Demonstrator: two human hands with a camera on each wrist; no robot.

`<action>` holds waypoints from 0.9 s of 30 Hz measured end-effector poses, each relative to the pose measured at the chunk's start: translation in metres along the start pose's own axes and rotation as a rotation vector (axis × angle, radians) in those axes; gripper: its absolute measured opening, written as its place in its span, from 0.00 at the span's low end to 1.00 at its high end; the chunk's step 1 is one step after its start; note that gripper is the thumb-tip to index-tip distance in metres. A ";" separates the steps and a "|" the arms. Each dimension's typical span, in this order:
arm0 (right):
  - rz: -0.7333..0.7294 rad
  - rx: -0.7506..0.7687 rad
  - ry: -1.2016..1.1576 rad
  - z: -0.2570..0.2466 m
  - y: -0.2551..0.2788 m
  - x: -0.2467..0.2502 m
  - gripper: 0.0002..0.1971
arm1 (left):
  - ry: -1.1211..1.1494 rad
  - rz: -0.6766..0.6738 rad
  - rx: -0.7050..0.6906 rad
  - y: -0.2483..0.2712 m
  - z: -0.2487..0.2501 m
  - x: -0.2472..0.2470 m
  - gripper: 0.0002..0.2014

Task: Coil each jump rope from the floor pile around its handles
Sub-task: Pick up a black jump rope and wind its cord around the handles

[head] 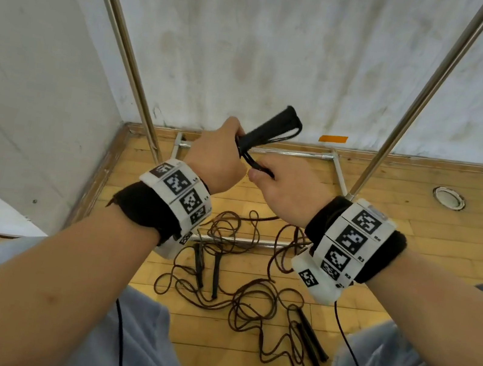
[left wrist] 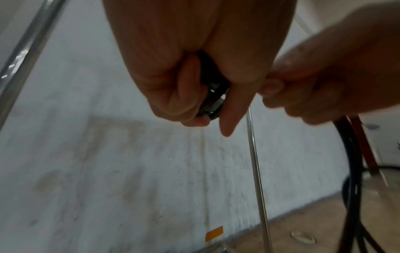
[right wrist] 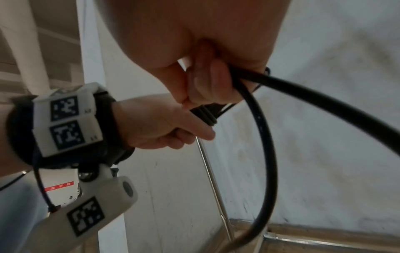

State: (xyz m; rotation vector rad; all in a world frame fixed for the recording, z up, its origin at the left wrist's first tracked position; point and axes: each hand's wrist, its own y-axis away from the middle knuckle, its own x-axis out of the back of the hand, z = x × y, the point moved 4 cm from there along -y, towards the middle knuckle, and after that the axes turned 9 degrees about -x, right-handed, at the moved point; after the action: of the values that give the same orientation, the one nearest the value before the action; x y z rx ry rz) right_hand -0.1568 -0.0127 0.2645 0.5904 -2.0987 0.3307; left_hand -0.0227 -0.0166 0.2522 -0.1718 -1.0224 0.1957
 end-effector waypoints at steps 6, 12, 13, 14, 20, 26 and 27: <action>-0.019 0.066 0.119 -0.007 0.003 0.002 0.10 | -0.130 -0.014 -0.132 0.000 0.000 -0.014 0.13; -0.042 0.067 0.198 0.002 0.007 0.008 0.18 | -0.268 -0.033 -0.023 -0.006 -0.019 -0.012 0.13; -0.050 0.043 0.183 0.008 0.006 0.010 0.17 | -0.300 -0.048 -0.019 -0.006 -0.020 -0.012 0.13; -0.041 0.032 0.171 0.012 0.005 0.013 0.15 | -0.335 -0.073 -0.019 -0.004 -0.020 -0.015 0.13; 0.148 0.063 0.365 0.018 -0.004 0.027 0.16 | -0.504 -0.205 -0.141 0.009 -0.001 -0.032 0.10; 0.171 -0.117 0.189 0.046 -0.014 0.048 0.21 | -0.275 -0.278 -0.372 0.017 0.017 -0.031 0.11; 0.133 -0.146 0.106 0.051 -0.016 0.049 0.21 | -0.227 -0.288 -0.386 0.018 0.020 -0.028 0.11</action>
State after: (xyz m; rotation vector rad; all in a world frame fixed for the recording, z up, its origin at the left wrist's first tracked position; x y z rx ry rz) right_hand -0.2076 -0.0631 0.2767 0.3411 -2.0438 0.2752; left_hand -0.0553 -0.0045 0.2353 -0.3547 -1.2914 -0.2532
